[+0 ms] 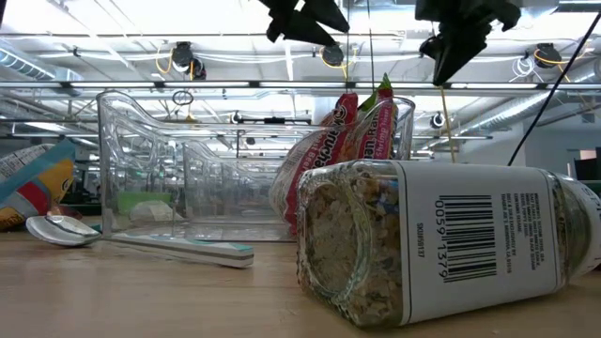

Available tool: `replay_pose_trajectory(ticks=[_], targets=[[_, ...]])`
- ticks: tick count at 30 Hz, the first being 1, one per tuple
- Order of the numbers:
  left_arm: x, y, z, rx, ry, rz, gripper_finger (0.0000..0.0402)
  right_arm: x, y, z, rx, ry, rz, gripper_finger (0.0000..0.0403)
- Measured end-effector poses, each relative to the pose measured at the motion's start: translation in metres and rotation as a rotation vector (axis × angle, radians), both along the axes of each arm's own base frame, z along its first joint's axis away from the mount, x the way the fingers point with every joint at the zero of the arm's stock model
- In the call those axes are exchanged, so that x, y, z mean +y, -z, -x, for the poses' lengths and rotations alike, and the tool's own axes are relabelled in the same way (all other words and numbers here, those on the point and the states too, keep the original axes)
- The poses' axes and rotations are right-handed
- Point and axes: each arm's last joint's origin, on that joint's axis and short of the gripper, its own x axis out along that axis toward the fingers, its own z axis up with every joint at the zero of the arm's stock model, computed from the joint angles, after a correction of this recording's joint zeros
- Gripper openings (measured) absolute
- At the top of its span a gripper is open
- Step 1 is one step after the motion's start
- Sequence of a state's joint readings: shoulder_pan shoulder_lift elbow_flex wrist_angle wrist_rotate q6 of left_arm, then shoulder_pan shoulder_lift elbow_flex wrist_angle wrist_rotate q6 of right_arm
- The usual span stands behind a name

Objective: Pick & Place Food Item
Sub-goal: Put the yellow noodle pack into the bottom transparent bin

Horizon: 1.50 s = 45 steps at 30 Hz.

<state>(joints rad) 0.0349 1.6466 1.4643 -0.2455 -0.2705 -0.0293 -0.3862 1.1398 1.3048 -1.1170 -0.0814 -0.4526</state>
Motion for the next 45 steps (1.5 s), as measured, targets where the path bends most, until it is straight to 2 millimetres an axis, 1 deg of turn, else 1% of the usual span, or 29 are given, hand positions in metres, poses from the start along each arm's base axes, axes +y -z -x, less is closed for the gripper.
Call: replay_pose_trajectory(ticks=[3, 7, 14, 17, 19, 22, 25, 28, 31, 34, 36, 39, 45], targets=[[0.000, 0.001, 0.001, 0.015, -0.002, 0.004, 0.0243, -0.002, 0.002, -0.006, 0.000, 0.001, 0.002, 0.0025], [0.000, 0.004, 0.002, 0.040, -0.012, 0.026, 0.0245, -0.009, 0.003, -0.019, -0.048, 0.014, 0.053, 0.0035], [-0.004, 0.021, 0.011, 0.216, 0.025, 0.066, 0.0229, -0.016, 0.003, -0.036, -0.137, -0.014, 0.105, 0.0046], [-0.002, 0.040, 0.011, 0.224, 0.039, 0.048, 0.0219, -0.023, 0.007, -0.042, -0.132, 0.004, 0.104, 0.0058], [0.002, 0.059, 0.011, 0.202, 0.076, 0.069, 0.0214, -0.030, 0.015, -0.047, -0.091, 0.019, 0.088, 0.0075], [0.008, 0.079, 0.012, 0.150, 0.162, 0.118, 0.0206, -0.042, 0.032, -0.051, 0.010, 0.039, 0.055, 0.0113], [0.011, 0.088, 0.014, 0.125, 0.225, 0.118, 0.0201, -0.057, 0.049, -0.056, 0.100, 0.058, 0.027, 0.0159], [0.011, 0.088, 0.014, 0.118, 0.260, 0.092, 0.0198, -0.070, 0.067, -0.058, 0.202, 0.057, 0.022, 0.0201], [0.010, 0.085, 0.012, 0.092, 0.298, 0.061, 0.0200, -0.083, 0.080, -0.057, 0.260, 0.060, -0.012, 0.0235], [0.009, 0.081, 0.010, 0.050, 0.350, 0.049, 0.0199, -0.092, 0.087, -0.055, 0.266, 0.066, -0.078, 0.0257], [0.010, 0.079, 0.009, 0.026, 0.380, 0.031, 0.0200, -0.095, 0.089, -0.054, 0.267, 0.067, -0.100, 0.0265], [0.014, 0.077, 0.009, 0.008, 0.407, 0.002, 0.0202, -0.096, 0.089, -0.053, 0.271, 0.068, -0.101, 0.0267], [0.029, 0.075, 0.010, -0.016, 0.426, -0.025, 0.0196, -0.098, 0.091, -0.052, 0.282, 0.062, -0.107, 0.0251]])
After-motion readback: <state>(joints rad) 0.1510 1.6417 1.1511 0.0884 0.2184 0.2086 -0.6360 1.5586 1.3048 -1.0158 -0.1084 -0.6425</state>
